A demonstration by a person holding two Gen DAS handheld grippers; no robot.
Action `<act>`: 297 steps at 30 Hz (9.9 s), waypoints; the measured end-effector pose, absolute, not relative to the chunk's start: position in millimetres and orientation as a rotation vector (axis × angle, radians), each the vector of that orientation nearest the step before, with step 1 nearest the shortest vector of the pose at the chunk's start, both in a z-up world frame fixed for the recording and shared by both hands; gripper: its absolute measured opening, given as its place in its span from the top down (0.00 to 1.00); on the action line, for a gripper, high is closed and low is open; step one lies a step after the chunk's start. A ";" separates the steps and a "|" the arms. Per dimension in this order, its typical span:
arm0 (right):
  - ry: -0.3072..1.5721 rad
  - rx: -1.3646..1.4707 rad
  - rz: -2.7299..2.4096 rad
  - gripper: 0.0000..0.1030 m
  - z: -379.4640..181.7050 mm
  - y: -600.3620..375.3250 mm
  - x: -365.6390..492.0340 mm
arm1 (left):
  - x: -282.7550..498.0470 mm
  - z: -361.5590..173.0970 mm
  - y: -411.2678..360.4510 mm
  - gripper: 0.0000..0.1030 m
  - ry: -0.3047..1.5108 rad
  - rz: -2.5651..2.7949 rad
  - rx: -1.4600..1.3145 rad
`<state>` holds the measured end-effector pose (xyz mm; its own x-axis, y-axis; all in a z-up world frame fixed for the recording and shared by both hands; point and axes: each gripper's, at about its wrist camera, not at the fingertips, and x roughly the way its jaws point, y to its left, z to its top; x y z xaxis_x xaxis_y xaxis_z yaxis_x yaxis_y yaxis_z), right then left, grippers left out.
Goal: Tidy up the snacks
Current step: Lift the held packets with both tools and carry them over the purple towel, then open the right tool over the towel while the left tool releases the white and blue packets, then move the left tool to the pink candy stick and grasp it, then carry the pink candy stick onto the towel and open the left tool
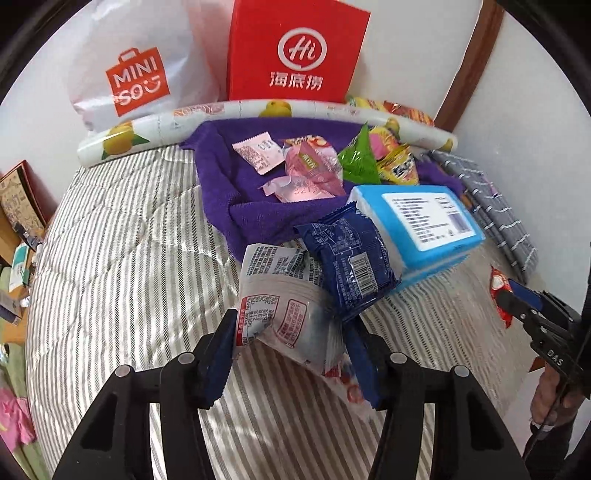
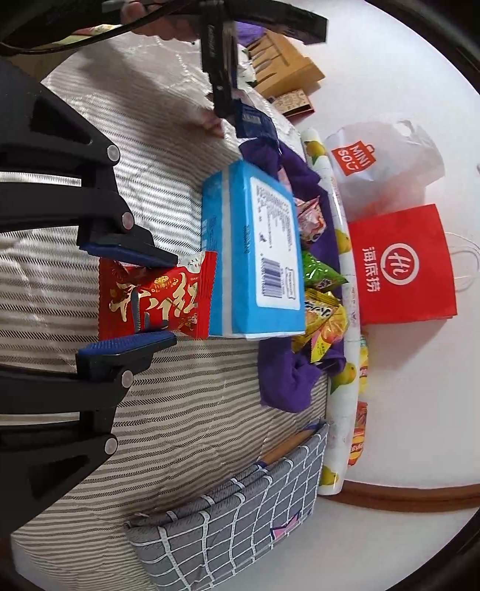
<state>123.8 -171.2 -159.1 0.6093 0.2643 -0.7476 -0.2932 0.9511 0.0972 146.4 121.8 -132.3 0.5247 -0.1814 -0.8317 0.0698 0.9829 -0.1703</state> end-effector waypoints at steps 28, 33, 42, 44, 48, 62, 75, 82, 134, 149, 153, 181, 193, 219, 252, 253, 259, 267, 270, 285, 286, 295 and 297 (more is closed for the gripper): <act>0.782 0.001 0.293 0.66 -110.4 -180.2 105.0 | 133.9 -81.8 106.1 0.47 0.937 -0.247 -0.221; 0.774 0.006 0.283 0.66 -103.6 -182.7 113.5 | 141.2 -79.7 98.4 0.47 0.936 -0.255 -0.221; 0.760 0.011 0.271 0.66 -93.0 -186.6 128.5 | 151.8 -69.5 87.5 0.47 0.921 -0.282 -0.219; 0.756 0.015 0.273 0.66 -89.7 -186.8 131.5 | 154.1 -66.9 86.1 0.47 0.917 -0.287 -0.220; 0.752 0.026 0.283 0.66 -82.9 -185.6 137.5 | 159.6 -62.0 83.7 0.47 0.912 -0.291 -0.216; 0.747 0.034 0.290 0.66 -68.0 -183.7 164.6 | 187.4 -58.9 79.9 0.47 0.913 -0.294 -0.212; 0.731 0.013 0.303 0.66 -54.6 -182.8 190.0 | 203.4 -52.4 91.6 0.47 0.892 -0.243 -0.211; 0.724 0.020 0.316 0.66 -54.4 -176.9 200.1 | 212.2 -44.8 92.3 0.47 0.879 -0.240 -0.209; 0.858 0.004 0.374 0.65 -136.5 -119.9 359.1 | 298.8 -99.9 123.2 0.47 0.977 -0.156 -0.214; 0.799 0.065 0.547 0.46 -98.1 -91.3 331.8 | 299.2 -103.6 111.1 0.47 0.986 -0.198 -0.185; 0.816 0.064 0.600 0.45 -99.4 -72.6 335.2 | 300.2 -105.7 107.6 0.47 0.982 -0.222 -0.167; 0.892 0.158 0.624 0.83 -136.6 -92.8 353.4 | 317.0 -128.9 120.7 0.48 1.019 -0.182 -0.172; 0.906 0.046 0.490 0.83 -156.0 -99.8 360.4 | 319.9 -133.4 123.0 0.48 1.030 -0.167 -0.190; 0.830 -0.048 0.451 0.66 -101.8 -95.9 239.9 | 207.6 -95.6 158.5 0.39 1.029 -0.053 -0.269; 0.935 0.105 0.302 0.65 -143.9 -210.6 156.9 | 153.8 -173.9 91.5 0.54 1.121 0.022 -0.237; 0.935 0.107 0.300 0.65 -144.3 -211.8 156.1 | 155.0 -173.7 89.2 0.60 1.123 0.042 -0.200; 0.947 0.110 0.302 0.65 -148.2 -210.0 155.2 | 152.4 -169.9 93.4 0.83 1.122 0.030 -0.171; 0.931 0.100 0.311 0.65 -139.3 -203.1 152.4 | 134.3 -145.2 107.0 0.83 1.058 -0.029 -0.243; 0.919 0.092 0.310 0.65 -133.6 -199.8 151.8 | 129.5 -132.6 109.2 0.83 1.027 -0.044 -0.261; 0.861 0.071 0.302 0.65 -107.7 -197.1 159.4 | 160.5 -78.5 131.1 0.83 0.926 -0.068 -0.300; 0.857 0.070 0.302 0.65 -107.0 -196.9 160.4 | 165.1 -76.9 131.3 0.83 0.922 -0.070 -0.301; 0.860 0.089 0.312 0.65 -113.3 -200.9 173.3 | 233.6 -80.8 134.0 0.83 0.931 -0.070 -0.292; 0.861 0.080 0.314 0.65 -116.5 -200.1 176.7 | 247.6 -86.6 134.6 0.83 0.943 -0.071 -0.297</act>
